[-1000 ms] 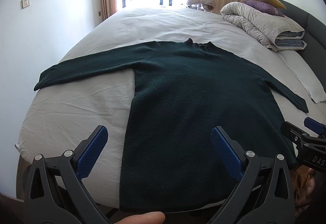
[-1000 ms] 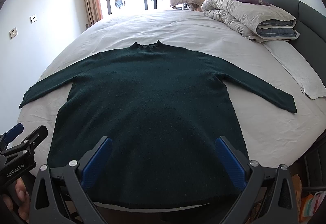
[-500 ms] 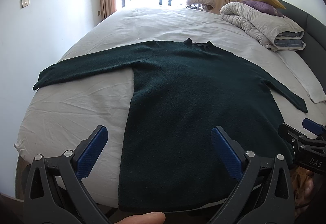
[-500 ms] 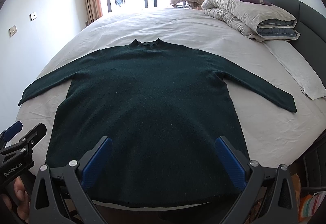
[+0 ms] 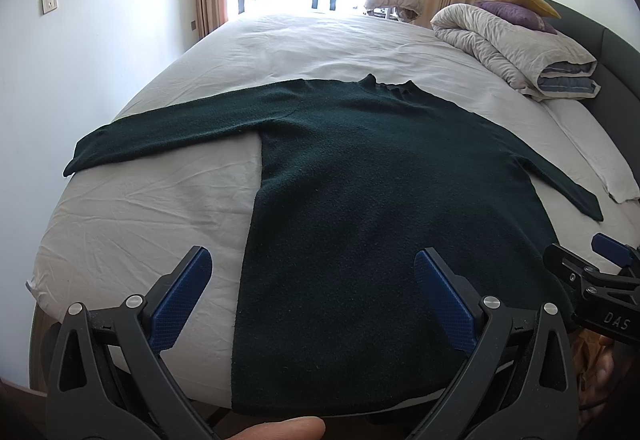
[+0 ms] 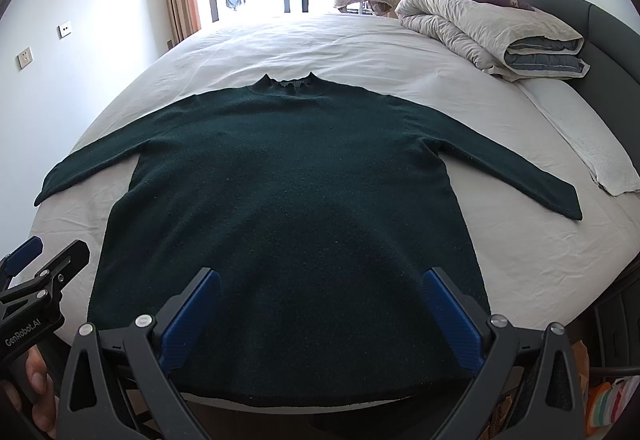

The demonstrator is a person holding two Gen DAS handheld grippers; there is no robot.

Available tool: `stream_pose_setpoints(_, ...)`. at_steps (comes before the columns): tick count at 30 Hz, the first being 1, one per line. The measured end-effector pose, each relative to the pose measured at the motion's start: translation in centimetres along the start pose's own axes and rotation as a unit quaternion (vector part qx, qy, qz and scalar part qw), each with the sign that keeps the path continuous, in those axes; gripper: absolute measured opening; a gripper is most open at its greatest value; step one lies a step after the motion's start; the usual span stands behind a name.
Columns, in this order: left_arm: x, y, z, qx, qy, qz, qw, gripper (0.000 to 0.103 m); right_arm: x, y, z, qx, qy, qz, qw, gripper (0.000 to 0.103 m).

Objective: Fold small clothes

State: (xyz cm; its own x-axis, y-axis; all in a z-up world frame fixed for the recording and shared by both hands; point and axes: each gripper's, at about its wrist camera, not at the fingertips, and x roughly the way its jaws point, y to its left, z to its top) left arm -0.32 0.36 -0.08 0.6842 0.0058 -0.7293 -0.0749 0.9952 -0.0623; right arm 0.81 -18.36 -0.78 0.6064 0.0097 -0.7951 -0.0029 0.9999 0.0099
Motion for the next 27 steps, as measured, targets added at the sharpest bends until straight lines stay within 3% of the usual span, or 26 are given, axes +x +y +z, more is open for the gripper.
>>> stream_pose_setpoints(27, 0.02, 0.07, 0.02, -0.002, 0.0, 0.0, 1.0, 0.103, -0.07, 0.15, 0.15, -0.006, 0.005, -0.004, 1.0, 0.103)
